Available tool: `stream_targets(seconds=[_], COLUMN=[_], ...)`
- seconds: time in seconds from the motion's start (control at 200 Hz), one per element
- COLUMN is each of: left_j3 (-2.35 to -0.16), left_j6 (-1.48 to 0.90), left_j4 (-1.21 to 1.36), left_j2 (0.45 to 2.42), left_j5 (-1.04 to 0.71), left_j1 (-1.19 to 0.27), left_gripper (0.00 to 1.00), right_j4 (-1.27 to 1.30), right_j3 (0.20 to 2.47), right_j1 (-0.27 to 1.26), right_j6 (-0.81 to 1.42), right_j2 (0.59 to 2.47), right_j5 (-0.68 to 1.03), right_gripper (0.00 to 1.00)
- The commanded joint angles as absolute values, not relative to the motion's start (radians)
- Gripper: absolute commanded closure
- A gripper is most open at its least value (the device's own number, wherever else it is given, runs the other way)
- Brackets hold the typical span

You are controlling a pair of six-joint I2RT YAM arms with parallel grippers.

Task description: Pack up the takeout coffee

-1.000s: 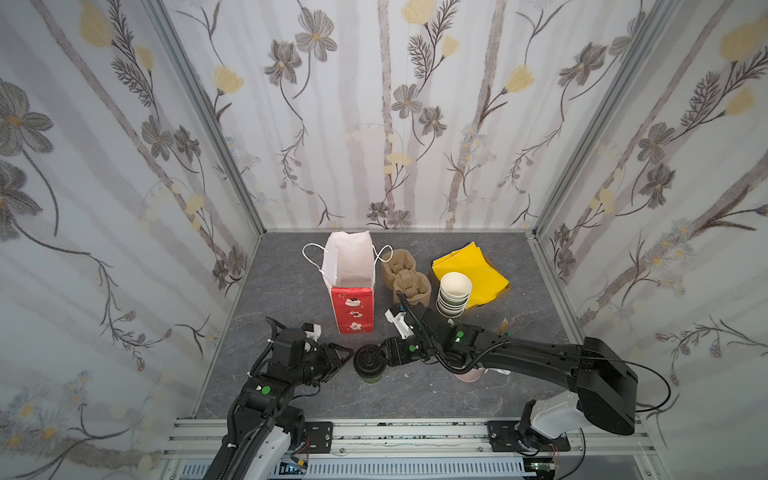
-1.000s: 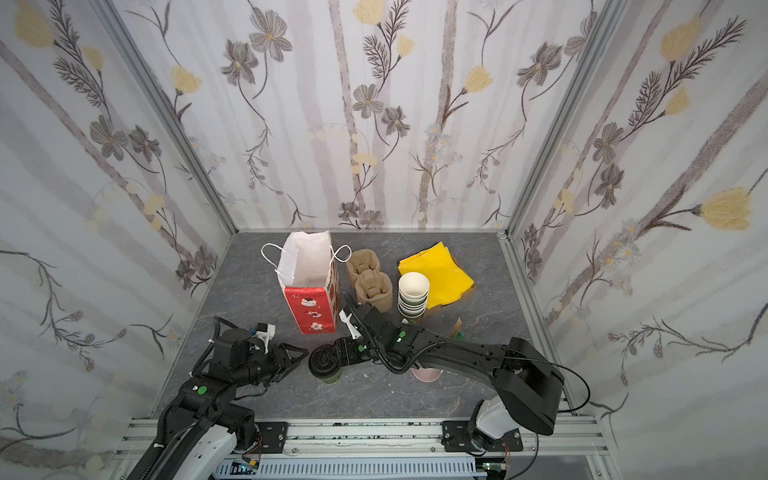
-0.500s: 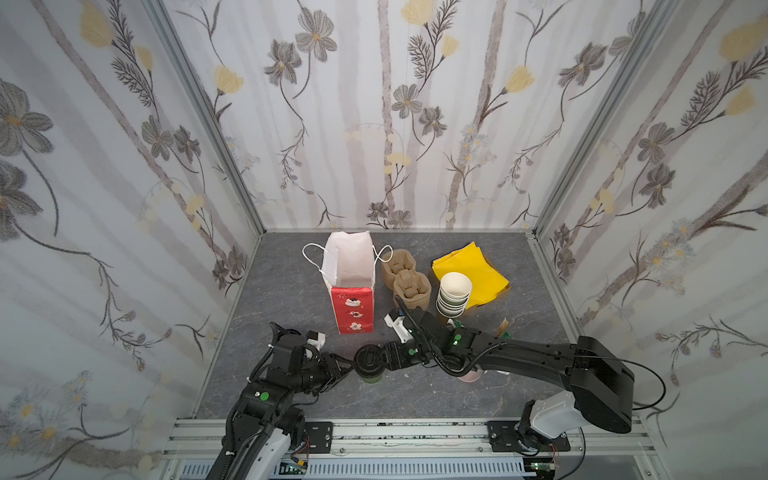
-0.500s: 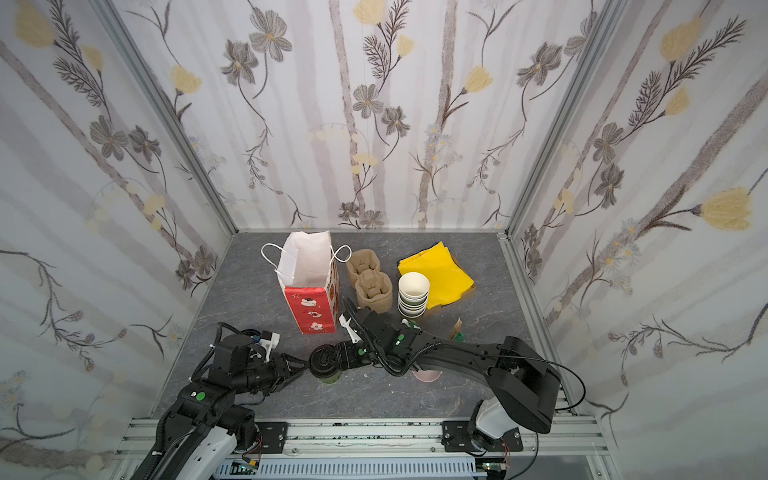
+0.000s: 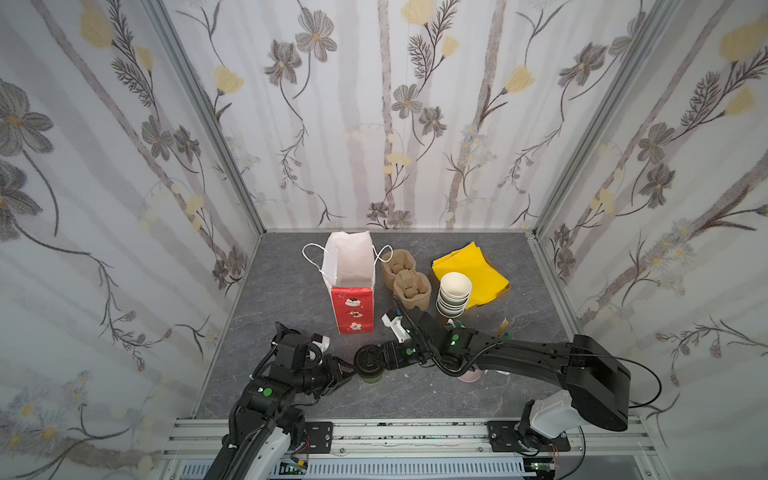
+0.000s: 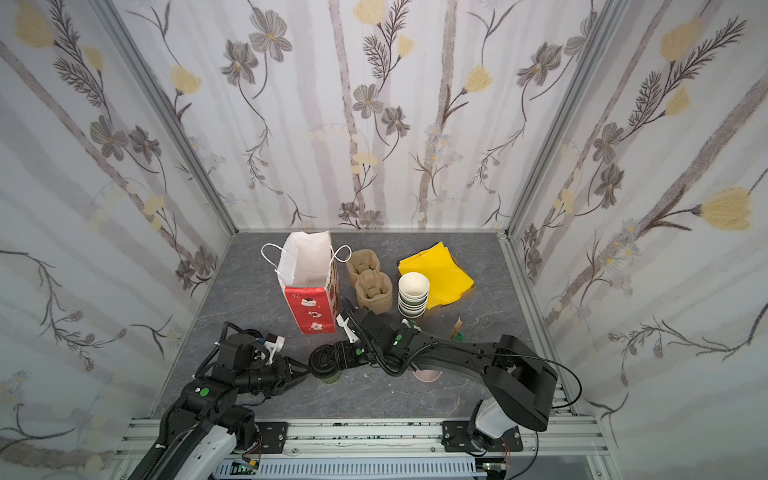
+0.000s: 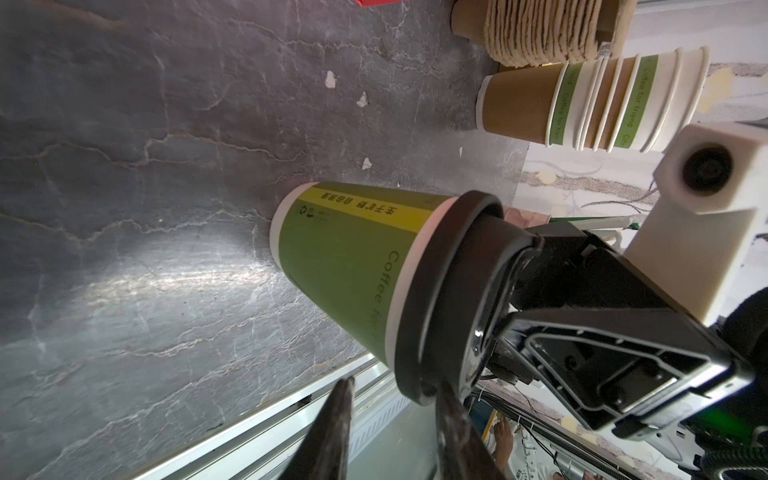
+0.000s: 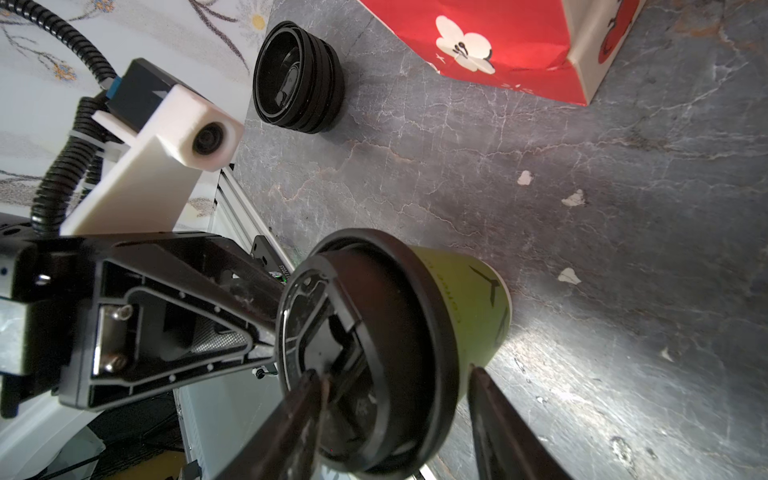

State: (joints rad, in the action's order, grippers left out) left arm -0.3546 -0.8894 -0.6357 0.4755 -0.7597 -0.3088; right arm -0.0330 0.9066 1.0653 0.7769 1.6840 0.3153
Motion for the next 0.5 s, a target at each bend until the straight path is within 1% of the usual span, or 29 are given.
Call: stream_targets(seconds=[0.0,0.23,0.495], left_j3=[-0.348,-0.345,-0.309], left_j6=[-0.870,-0.854,-0.864], left_j4=[-0.612,-0.593,-0.591], left_j2=[0.495,0.539,0.536], left_j5=[-0.765,-0.750,-0.728], left_j1=[-0.312,-0.320,-0.337], left_gripper=[0.67,0.71,0.76], right_j4=[-0.002,0.005,-0.013], right_j3=[0.914,0.904,0.893], right_j1=[1.068,1.069,1.071], right_j6=[0.782,0.788,0.790], right_j2=[1.691,1.696,1.704], right_j5=[0.323,0.318,0.312], right_gripper=[0.43,0.44,0.46])
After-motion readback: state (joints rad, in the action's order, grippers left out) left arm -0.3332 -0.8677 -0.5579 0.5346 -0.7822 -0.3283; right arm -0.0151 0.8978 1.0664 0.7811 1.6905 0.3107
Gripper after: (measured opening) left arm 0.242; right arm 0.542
